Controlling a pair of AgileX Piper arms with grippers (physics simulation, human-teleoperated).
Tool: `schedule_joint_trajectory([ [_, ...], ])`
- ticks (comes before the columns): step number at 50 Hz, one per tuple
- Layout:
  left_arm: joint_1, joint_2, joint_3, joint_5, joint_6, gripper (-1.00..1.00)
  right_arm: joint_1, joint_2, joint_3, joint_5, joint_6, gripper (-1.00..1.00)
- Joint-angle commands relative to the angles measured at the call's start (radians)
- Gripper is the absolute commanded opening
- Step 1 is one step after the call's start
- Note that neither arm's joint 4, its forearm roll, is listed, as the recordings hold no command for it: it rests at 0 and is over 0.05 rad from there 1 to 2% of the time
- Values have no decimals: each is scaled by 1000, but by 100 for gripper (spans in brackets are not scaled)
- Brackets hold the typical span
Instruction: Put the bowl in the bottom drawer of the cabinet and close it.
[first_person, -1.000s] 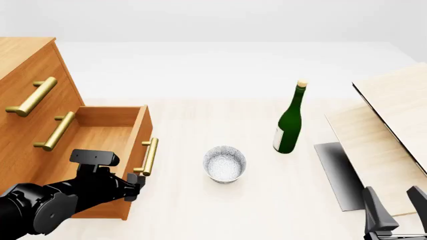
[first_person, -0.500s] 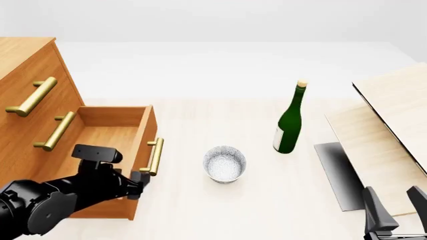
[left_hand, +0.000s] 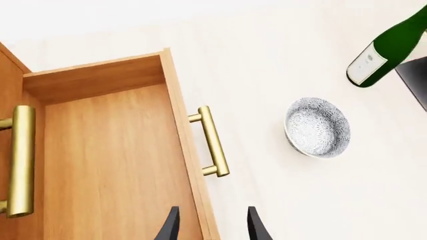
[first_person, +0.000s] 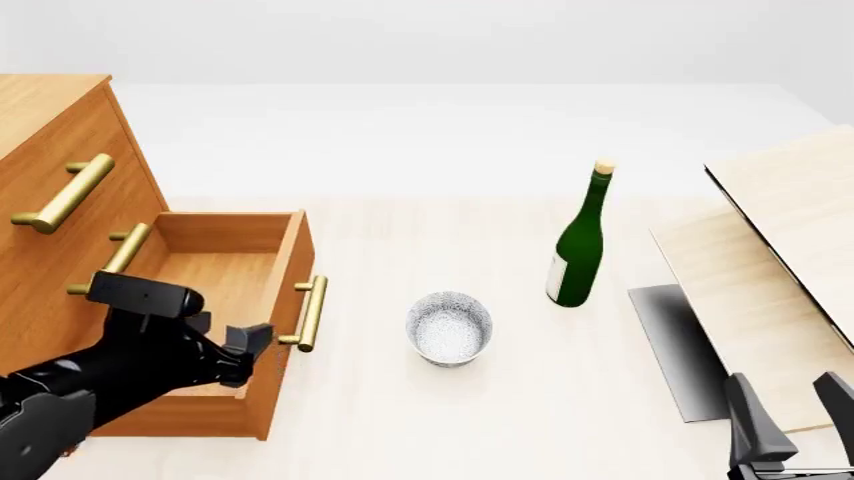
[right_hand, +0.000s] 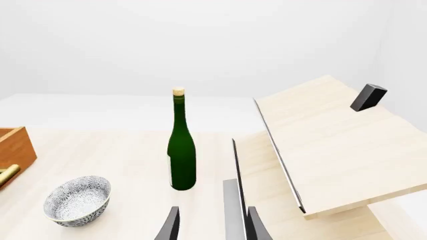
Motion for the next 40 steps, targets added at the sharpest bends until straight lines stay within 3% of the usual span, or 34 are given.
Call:
schedule_joint_trajectory([
  [1, 4, -73, 17, 1, 23, 100, -4, -2, -2, -4, 5, 100],
  [22, -71, -155, -24, 26, 4, 100, -4, -2, -2, -4, 5, 100],
  [40, -125, -124, -83, 16, -23, 100, -4, -2, -2, -4, 5, 100],
])
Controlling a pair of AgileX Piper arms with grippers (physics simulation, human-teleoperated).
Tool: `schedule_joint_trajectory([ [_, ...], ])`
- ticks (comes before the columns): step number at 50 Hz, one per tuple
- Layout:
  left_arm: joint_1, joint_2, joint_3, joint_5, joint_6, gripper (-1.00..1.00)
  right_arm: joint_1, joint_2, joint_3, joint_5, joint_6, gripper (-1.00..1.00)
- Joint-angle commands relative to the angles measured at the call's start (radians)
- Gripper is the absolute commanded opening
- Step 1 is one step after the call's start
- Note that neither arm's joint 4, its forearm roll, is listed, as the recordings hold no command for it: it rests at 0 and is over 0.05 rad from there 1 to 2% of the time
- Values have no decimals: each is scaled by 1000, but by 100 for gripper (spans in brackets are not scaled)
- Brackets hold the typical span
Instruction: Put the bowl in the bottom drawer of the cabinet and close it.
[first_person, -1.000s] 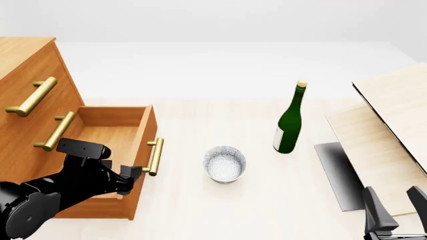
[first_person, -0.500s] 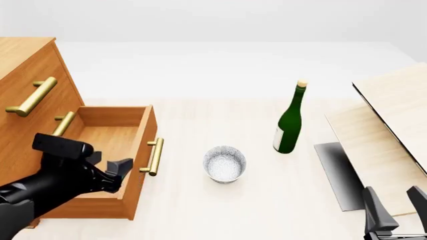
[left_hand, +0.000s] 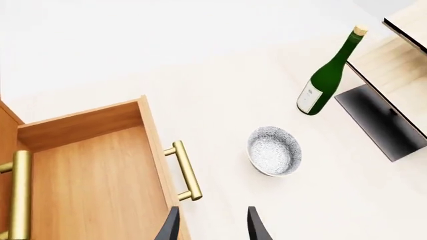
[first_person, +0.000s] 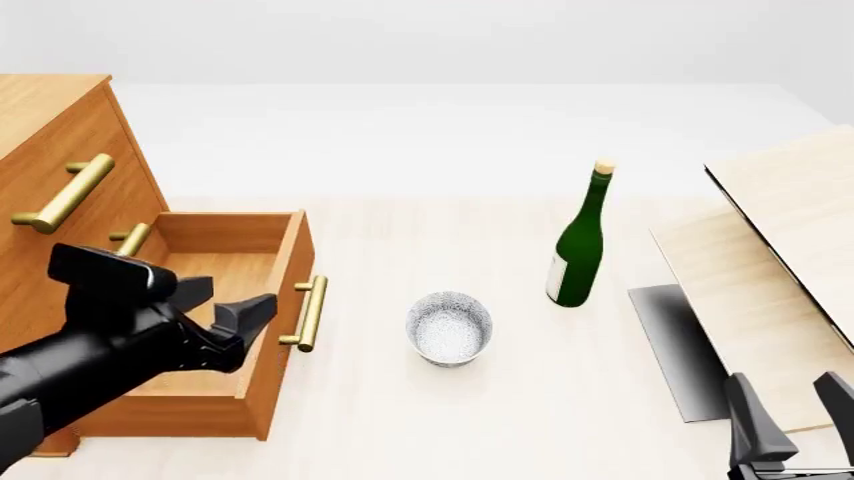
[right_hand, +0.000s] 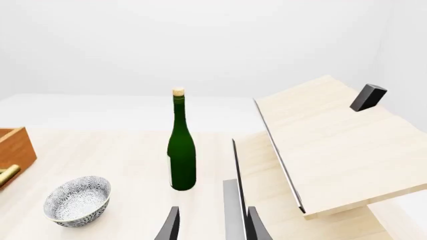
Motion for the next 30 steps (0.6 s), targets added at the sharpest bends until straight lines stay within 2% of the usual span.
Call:
schedule_joint_trajectory([
  [1, -24, 18, -4, -26, -9, 100, -4, -2, -2, -4, 5, 100],
  [2, 41, -19, 51, -63, 15, 100, -4, -2, -2, -3, 4, 100],
  [3, -25, 18, -4, -27, -9, 100, -4, -2, -2, -3, 5, 100],
  [13, -20, 55, -72, 37, -4, 100, -4, -2, -2, -3, 5, 100],
  [18, -36, 85, -133, 84, -27, 100, -4, -2, -2, -3, 5, 100],
  [20, -66, 127, -167, 113, -70, 100, -4, -2, -2, -3, 4, 100],
  [23, -60, 138, -189, 134, -50, 100, -4, -2, -2, -3, 5, 100],
  [29, -96, 194, -227, 165, -63, 100, -4, -2, -2, -3, 5, 100],
  [30, -115, 212, -238, 176, -87, 100, -4, -1, -2, -3, 4, 100],
])
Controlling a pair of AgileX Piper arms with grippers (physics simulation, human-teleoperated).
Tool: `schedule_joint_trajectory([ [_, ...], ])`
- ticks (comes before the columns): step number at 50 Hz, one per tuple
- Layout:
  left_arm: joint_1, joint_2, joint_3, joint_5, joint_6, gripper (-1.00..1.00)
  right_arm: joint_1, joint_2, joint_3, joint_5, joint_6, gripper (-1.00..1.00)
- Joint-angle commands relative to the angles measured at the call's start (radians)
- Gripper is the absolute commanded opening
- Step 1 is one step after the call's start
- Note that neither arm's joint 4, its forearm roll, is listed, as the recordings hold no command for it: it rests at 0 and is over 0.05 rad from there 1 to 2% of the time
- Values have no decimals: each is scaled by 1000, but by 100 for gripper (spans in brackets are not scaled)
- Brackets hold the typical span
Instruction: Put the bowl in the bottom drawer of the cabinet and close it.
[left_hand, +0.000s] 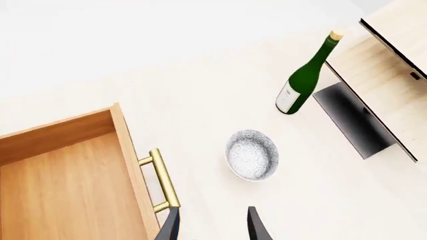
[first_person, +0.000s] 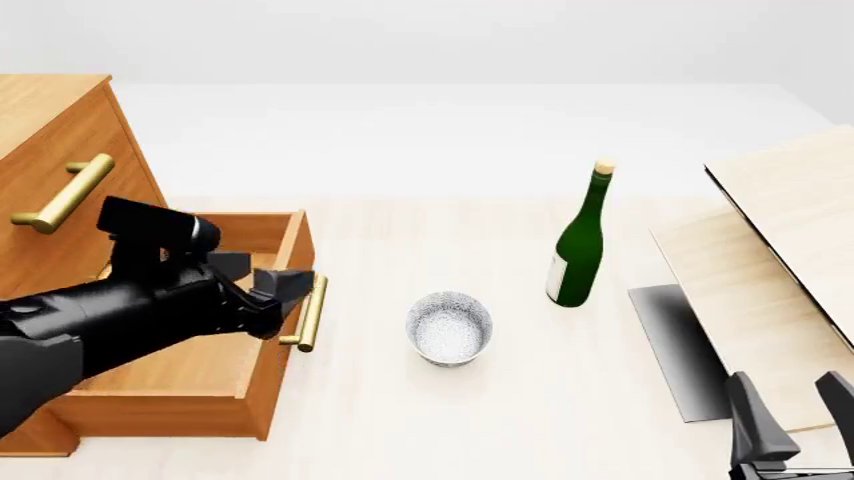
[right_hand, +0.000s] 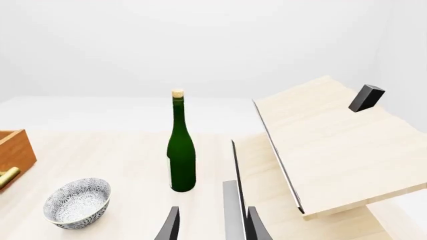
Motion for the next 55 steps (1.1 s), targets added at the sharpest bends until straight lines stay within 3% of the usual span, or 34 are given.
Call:
schedule_joint_trajectory([
  [1, -40, 86, -68, 78, -41, 100, 0, 0, 0, 0, 0, 100],
  [22, -140, 283, -282, 213, -121, 100, 0, 0, 0, 0, 0, 100],
  [35, -106, 347, -364, 243, -136, 100, 0, 0, 0, 0, 0, 100],
  [55, -64, 410, -414, 239, -197, 100, 0, 0, 0, 0, 0, 100],
])
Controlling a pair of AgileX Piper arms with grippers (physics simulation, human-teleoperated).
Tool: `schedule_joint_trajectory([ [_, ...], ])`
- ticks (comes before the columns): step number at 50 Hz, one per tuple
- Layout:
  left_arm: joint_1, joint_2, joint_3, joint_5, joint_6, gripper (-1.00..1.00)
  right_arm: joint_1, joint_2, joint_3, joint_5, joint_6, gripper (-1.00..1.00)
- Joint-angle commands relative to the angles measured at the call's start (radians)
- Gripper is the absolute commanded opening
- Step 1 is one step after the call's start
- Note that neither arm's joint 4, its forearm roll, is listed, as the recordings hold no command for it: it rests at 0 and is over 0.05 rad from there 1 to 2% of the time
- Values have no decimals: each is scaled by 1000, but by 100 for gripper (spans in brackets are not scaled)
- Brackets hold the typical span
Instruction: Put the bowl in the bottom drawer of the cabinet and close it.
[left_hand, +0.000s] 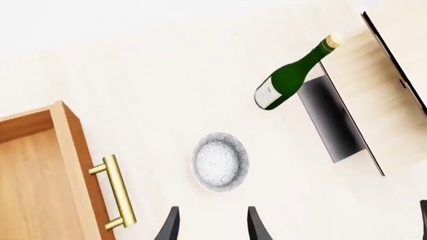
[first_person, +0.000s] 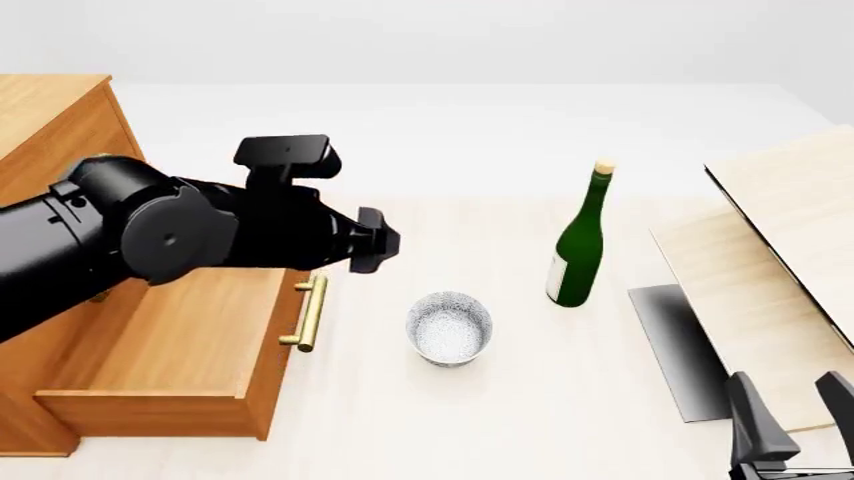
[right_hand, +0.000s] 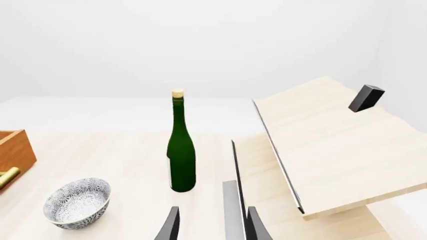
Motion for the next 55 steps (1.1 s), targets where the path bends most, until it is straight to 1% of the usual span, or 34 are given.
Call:
schedule_joint_trajectory([
  [1, 48, 31, -5, 3, -23, 100, 0, 0, 0, 0, 0, 100],
  [10, 53, 90, -18, -19, -44, 100, 0, 0, 0, 0, 0, 100],
  [17, 50, 159, -19, -53, -78, 100, 0, 0, 0, 0, 0, 100],
  [24, 56, 207, -39, -68, -89, 100, 0, 0, 0, 0, -1, 100],
  [26, 46, 218, -37, -75, -114, 100, 0, 0, 0, 0, 0, 100],
  [33, 72, 253, -59, -84, -117, 100, 1, -1, 0, 1, -1, 100],
  [47, 84, 310, -35, -134, -157, 100, 1, -2, 0, 1, 0, 100],
  [49, 89, 318, -38, -139, -154, 100, 1, -1, 0, 1, 0, 100],
  [50, 84, 323, -33, -142, -166, 100, 1, -2, 0, 1, 0, 100],
  [55, 86, 340, -29, -156, -167, 100, 1, -1, 0, 1, 0, 100],
])
